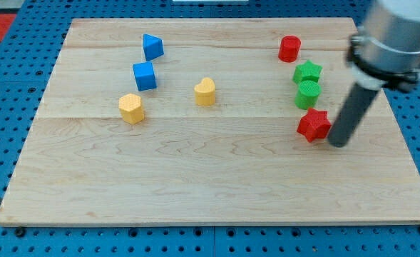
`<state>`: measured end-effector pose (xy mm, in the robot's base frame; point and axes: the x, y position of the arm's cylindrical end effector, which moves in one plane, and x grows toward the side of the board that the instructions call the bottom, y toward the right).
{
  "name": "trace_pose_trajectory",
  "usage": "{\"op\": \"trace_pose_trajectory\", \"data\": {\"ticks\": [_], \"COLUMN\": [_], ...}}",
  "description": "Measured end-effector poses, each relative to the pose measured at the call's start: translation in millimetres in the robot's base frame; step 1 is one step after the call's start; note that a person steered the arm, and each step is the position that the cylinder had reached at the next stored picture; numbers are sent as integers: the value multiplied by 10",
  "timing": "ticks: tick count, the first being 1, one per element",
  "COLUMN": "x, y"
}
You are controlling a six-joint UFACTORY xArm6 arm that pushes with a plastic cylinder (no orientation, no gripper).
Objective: Move the red star diagonally to the yellow heart
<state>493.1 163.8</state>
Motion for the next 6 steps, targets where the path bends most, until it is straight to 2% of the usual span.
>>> {"op": "trace_pose_trajectory", "data": {"ticks": [1,2,3,5,6], "x": [-73,-190,-468,-417,-504], "y": [-47,412,506,-811,-284]}}
